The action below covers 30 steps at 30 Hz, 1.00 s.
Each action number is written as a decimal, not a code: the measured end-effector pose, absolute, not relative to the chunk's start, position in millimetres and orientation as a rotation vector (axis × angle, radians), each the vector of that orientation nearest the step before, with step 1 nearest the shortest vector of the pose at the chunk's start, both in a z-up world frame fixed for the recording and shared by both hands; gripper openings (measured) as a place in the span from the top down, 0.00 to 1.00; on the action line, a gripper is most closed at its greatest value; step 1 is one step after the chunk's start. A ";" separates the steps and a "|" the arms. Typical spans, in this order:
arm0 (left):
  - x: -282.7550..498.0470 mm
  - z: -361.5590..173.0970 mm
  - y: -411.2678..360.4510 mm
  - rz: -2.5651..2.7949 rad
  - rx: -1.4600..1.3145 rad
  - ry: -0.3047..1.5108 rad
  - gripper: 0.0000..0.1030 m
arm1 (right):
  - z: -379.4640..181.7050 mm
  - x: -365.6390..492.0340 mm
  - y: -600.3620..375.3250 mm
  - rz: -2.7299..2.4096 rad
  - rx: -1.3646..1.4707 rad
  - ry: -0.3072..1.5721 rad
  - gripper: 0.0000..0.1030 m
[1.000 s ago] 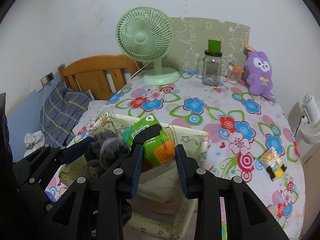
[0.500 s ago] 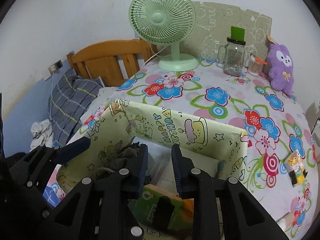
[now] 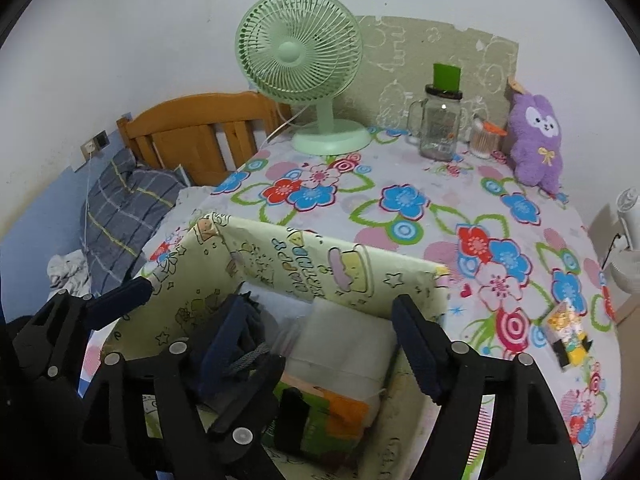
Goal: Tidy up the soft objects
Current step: 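Lower pouch and packet into the box and open both grippers, then withdraw both grippers up out of the box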
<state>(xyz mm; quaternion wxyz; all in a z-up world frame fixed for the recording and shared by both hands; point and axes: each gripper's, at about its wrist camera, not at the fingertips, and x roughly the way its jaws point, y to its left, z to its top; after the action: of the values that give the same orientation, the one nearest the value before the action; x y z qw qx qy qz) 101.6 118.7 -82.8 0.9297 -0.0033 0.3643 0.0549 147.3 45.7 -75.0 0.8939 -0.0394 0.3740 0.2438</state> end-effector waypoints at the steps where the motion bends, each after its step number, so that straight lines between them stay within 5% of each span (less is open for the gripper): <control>1: 100.9 -81.9 117.6 0.110 -0.007 0.742 0.00 | -73.5 146.6 44.1 0.502 -0.083 0.773 0.21; 30: 74.1 -34.5 71.5 0.076 -0.004 0.638 0.00 | -24.0 110.8 -12.6 0.422 -0.023 0.641 0.03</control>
<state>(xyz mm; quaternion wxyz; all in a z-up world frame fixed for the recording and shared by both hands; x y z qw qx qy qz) 74.1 71.5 -34.5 0.9489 -0.0020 0.3134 0.0374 110.8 -12.6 -24.0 0.9273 -0.0112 0.3125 0.2058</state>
